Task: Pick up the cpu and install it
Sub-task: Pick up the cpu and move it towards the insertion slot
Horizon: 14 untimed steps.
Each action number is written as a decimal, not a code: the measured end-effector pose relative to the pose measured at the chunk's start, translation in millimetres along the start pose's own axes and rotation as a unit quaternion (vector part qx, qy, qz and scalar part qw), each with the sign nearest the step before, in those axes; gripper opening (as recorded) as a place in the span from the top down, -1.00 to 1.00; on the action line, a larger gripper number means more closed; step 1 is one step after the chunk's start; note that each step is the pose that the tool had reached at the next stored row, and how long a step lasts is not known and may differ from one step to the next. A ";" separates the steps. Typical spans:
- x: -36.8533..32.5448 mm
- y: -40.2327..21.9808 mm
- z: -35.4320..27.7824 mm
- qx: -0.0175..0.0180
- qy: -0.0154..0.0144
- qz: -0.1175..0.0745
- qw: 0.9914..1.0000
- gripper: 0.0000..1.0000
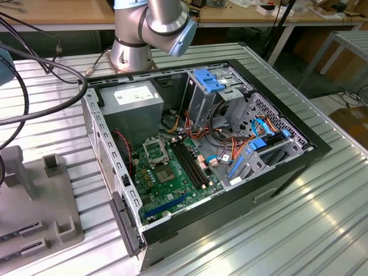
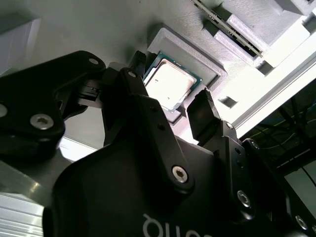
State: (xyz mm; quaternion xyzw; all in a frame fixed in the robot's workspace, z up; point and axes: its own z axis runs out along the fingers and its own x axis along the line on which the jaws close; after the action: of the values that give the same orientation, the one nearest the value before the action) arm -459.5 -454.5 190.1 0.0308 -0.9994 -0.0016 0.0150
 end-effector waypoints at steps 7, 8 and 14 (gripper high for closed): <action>0.0 0.5 0.4 0.000 0.000 -0.005 1.000 -0.23; -0.1 0.7 0.5 0.000 0.000 -0.006 1.000 -0.23; -0.1 1.4 0.4 0.000 0.000 -0.006 1.000 -0.23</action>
State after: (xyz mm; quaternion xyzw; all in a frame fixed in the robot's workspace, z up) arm -459.5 -453.1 189.7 0.0365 -0.9992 -0.0014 0.0151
